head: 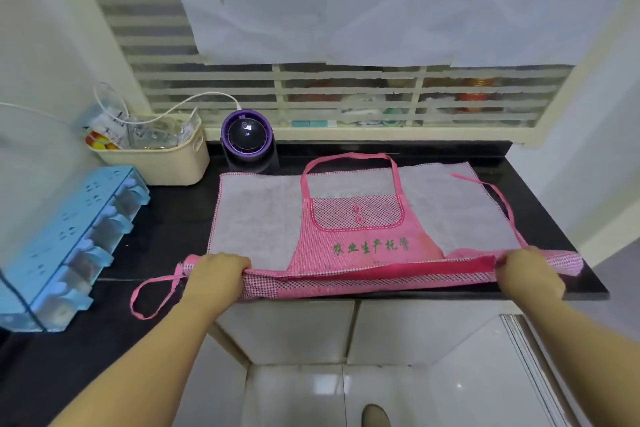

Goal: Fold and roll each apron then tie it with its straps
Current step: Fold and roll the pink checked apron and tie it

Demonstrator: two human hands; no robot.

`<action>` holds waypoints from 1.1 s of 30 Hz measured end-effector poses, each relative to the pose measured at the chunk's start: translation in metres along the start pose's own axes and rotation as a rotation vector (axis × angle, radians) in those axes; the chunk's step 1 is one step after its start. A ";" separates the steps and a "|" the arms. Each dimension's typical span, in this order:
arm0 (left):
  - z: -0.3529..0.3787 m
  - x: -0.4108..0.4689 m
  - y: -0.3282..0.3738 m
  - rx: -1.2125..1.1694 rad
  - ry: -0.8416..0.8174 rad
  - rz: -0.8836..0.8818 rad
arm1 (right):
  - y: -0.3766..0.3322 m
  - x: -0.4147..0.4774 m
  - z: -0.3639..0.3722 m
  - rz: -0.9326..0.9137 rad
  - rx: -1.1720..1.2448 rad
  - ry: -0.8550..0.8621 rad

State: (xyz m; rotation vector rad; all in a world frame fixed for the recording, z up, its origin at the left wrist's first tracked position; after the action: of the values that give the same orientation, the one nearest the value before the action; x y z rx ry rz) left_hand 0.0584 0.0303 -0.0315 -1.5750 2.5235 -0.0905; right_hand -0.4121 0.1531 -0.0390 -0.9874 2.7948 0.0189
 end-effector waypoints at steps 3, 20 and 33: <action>0.004 -0.007 0.007 -0.101 0.066 0.041 | -0.041 -0.024 0.044 -0.243 0.080 -0.270; 0.053 -0.130 -0.010 -0.343 0.504 -0.484 | -0.096 -0.111 0.105 -0.457 0.496 -0.036; 0.038 -0.101 -0.046 -1.394 0.816 -0.780 | -0.061 -0.068 0.068 -0.400 0.438 0.143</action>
State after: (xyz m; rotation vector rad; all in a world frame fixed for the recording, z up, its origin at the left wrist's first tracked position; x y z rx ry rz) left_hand 0.1488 0.1015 -0.0513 -3.5215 2.1263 1.4972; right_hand -0.3108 0.1530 -0.0915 -1.4348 2.4900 -0.7055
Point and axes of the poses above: each hand's wrist, its own x-axis towards the middle knuckle, its own z-axis out of the palm, y = z × x, the point moved 10 cm from there along x, towards the middle knuckle, and after that the axes turned 6 degrees about z, right-handed, at the moved point
